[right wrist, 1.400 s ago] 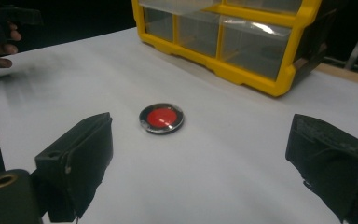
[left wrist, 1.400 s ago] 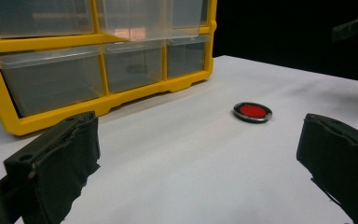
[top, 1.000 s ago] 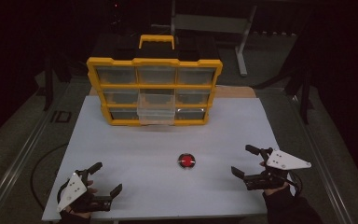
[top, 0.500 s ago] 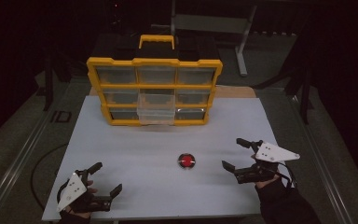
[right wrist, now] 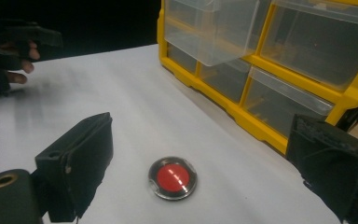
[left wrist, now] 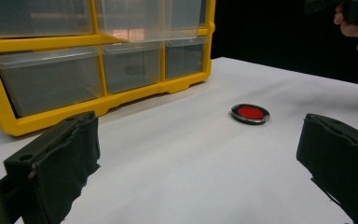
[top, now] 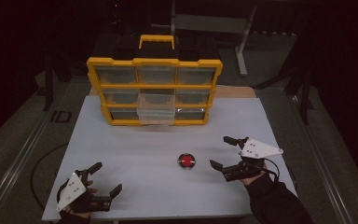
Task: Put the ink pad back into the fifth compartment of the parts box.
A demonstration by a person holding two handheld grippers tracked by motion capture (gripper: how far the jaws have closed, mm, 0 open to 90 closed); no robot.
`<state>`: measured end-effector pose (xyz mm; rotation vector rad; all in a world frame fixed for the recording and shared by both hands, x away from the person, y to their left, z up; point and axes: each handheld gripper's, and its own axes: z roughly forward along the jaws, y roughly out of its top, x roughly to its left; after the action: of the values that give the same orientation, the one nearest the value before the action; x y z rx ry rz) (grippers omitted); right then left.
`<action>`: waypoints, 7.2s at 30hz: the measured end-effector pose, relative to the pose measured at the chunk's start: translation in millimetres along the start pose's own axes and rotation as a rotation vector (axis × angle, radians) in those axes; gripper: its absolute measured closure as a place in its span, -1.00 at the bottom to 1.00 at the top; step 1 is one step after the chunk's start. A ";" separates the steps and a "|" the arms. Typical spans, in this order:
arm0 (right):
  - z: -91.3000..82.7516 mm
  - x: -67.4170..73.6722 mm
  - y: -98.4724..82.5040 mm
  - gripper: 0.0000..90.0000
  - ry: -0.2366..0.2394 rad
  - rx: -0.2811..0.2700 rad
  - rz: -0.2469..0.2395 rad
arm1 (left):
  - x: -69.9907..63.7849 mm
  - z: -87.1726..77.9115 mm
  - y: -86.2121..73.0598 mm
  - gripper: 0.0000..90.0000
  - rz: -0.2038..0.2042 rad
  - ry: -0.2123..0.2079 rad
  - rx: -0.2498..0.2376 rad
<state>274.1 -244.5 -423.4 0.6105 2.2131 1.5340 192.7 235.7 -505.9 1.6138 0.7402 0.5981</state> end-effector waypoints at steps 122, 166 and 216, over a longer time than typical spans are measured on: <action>122.0 -6.6 -40.1 -0.33 0.116 0.444 0.007 | 0.4 -0.3 -0.2 -1.00 -0.008 -0.010 -0.011; 90.3 -12.9 27.3 -0.33 0.132 0.453 -0.061 | 0.1 0.2 -0.2 -1.00 -0.003 -0.009 -0.007; 99.5 -23.2 116.7 -0.33 0.133 0.410 -0.124 | 0.8 -0.5 -0.3 -1.00 -0.007 -0.013 -0.010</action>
<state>362.5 -143.7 -345.3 0.4837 2.6388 1.0926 192.8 236.6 -506.1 1.6033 0.7320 0.5849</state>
